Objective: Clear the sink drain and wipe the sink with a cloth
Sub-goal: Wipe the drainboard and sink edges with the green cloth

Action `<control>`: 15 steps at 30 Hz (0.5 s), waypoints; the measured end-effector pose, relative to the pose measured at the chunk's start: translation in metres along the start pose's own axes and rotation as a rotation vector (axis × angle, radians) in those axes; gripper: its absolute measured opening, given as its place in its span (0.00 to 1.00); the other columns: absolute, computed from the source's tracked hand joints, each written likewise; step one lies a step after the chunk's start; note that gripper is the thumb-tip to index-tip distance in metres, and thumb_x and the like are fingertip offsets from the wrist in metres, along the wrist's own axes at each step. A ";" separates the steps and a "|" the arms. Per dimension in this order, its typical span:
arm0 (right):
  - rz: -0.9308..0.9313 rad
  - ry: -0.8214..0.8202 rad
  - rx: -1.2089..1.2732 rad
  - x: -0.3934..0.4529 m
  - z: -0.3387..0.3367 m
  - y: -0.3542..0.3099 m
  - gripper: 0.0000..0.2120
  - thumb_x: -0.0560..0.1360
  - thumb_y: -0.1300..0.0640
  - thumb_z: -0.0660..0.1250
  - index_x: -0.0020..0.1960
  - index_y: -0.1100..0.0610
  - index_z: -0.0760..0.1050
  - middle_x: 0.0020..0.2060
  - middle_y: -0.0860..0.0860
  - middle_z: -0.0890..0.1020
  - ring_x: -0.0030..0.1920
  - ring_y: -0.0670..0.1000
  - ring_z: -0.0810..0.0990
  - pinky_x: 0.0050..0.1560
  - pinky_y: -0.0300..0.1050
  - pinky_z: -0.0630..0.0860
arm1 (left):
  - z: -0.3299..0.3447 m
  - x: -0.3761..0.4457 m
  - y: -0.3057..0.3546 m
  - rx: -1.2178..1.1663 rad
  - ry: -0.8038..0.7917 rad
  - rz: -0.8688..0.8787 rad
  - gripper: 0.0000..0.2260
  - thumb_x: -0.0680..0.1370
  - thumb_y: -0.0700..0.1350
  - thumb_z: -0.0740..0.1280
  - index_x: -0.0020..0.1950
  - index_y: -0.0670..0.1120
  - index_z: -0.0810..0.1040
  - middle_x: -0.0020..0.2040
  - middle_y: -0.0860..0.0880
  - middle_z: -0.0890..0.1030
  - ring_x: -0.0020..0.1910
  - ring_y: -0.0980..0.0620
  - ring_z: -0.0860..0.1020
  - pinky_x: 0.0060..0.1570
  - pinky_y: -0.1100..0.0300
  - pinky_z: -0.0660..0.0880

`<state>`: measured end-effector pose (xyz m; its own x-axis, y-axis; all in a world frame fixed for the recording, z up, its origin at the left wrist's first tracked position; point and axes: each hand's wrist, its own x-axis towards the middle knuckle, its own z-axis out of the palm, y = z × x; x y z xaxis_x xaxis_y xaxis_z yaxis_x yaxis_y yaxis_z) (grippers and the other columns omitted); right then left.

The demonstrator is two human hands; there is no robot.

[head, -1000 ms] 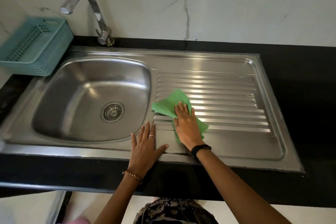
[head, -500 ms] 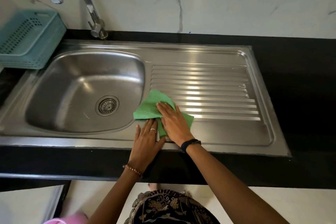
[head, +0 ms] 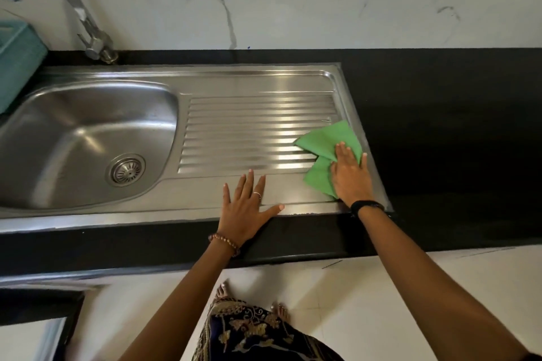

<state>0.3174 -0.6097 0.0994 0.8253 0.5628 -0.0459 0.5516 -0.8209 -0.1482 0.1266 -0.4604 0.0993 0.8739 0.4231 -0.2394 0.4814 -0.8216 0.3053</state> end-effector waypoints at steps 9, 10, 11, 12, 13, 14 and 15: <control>0.091 0.073 0.090 -0.033 0.010 0.005 0.23 0.80 0.59 0.52 0.73 0.64 0.57 0.73 0.60 0.62 0.75 0.54 0.59 0.74 0.55 0.46 | -0.018 -0.025 -0.039 -0.139 0.043 -0.056 0.55 0.55 0.79 0.30 0.75 0.49 0.41 0.77 0.46 0.39 0.76 0.47 0.38 0.69 0.49 0.32; 0.101 0.088 0.121 -0.032 0.010 0.002 0.22 0.80 0.59 0.53 0.73 0.64 0.58 0.73 0.61 0.63 0.75 0.55 0.59 0.74 0.56 0.46 | -0.020 -0.030 -0.048 -0.150 0.051 -0.085 0.52 0.59 0.79 0.33 0.75 0.49 0.42 0.77 0.46 0.39 0.76 0.47 0.38 0.69 0.48 0.32; 0.108 0.089 0.140 -0.030 0.009 -0.002 0.22 0.80 0.59 0.53 0.73 0.65 0.58 0.73 0.61 0.63 0.74 0.56 0.60 0.74 0.56 0.45 | -0.022 -0.033 -0.057 -0.151 0.061 -0.115 0.47 0.65 0.77 0.38 0.76 0.48 0.43 0.77 0.45 0.39 0.76 0.47 0.39 0.70 0.46 0.33; 0.102 0.080 0.153 -0.028 0.007 -0.008 0.22 0.80 0.60 0.53 0.72 0.65 0.59 0.73 0.61 0.63 0.74 0.56 0.60 0.74 0.56 0.45 | -0.023 -0.037 -0.066 -0.139 0.066 -0.149 0.42 0.71 0.73 0.46 0.76 0.48 0.43 0.77 0.45 0.40 0.76 0.46 0.39 0.72 0.44 0.34; 0.074 0.070 0.168 -0.024 0.005 -0.018 0.22 0.80 0.60 0.53 0.72 0.65 0.59 0.73 0.61 0.63 0.74 0.56 0.60 0.75 0.56 0.45 | -0.025 -0.040 -0.075 -0.126 0.068 -0.185 0.38 0.74 0.68 0.52 0.76 0.47 0.44 0.77 0.44 0.41 0.76 0.46 0.40 0.73 0.43 0.36; 0.028 0.063 0.198 -0.021 0.005 -0.029 0.21 0.80 0.60 0.53 0.72 0.64 0.60 0.73 0.61 0.63 0.74 0.57 0.59 0.75 0.55 0.46 | -0.025 -0.043 -0.083 -0.115 0.072 -0.215 0.38 0.75 0.65 0.55 0.76 0.47 0.44 0.77 0.43 0.42 0.76 0.45 0.40 0.73 0.42 0.37; -0.021 0.060 0.244 -0.018 0.005 -0.044 0.21 0.80 0.61 0.53 0.72 0.64 0.61 0.73 0.60 0.64 0.74 0.58 0.59 0.76 0.54 0.48 | -0.027 -0.046 -0.091 -0.108 0.078 -0.241 0.38 0.75 0.64 0.56 0.76 0.47 0.44 0.77 0.42 0.42 0.76 0.45 0.40 0.73 0.42 0.37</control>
<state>0.2777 -0.5831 0.1013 0.8238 0.5666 0.0170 0.5288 -0.7575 -0.3828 0.0447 -0.3948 0.1076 0.7335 0.6332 -0.2471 0.6772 -0.6498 0.3453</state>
